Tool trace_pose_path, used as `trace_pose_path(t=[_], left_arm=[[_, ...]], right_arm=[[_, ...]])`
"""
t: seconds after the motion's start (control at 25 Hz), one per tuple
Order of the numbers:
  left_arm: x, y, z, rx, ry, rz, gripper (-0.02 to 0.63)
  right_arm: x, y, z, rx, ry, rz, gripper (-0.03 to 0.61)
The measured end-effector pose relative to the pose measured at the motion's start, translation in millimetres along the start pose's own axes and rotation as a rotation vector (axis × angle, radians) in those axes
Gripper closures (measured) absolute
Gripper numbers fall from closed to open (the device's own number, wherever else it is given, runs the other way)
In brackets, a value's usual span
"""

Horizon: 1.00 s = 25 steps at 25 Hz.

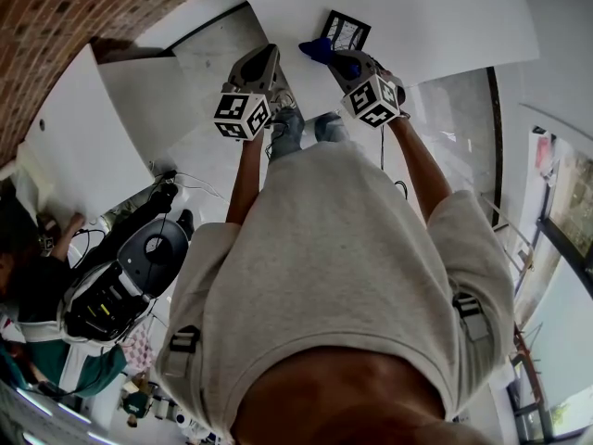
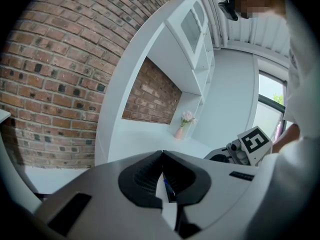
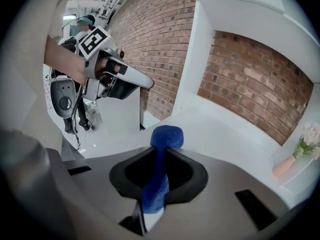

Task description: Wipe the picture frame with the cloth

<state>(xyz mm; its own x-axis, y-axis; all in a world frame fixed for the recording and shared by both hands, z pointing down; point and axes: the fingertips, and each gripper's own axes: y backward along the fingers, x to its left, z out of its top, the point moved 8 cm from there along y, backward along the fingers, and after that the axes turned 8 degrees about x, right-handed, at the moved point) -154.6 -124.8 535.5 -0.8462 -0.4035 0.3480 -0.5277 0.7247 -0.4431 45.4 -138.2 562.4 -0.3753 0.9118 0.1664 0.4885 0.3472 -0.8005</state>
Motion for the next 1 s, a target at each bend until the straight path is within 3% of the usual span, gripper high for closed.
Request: trace_pose_path(t=[0.32, 0.56, 1.0], left_arm=[[-1.2, -1.5, 1.3, 0.003, 0.001, 0.008, 0.597], [-0.4, -1.2, 0.8, 0.008, 0.002, 0.017, 0.597], [2.1, -2.4, -0.3, 0.016, 0.006, 0.024, 0.597]], right_arm=[[-71.1, 0.8, -14.2, 0.035, -0.018, -0.117, 0.517], [-109.5, -8.8, -35.7, 0.103, -0.031, -0.158, 0.517], [-97.1, -29.4, -61.7, 0.181, -0.021, -0.103, 0.517]])
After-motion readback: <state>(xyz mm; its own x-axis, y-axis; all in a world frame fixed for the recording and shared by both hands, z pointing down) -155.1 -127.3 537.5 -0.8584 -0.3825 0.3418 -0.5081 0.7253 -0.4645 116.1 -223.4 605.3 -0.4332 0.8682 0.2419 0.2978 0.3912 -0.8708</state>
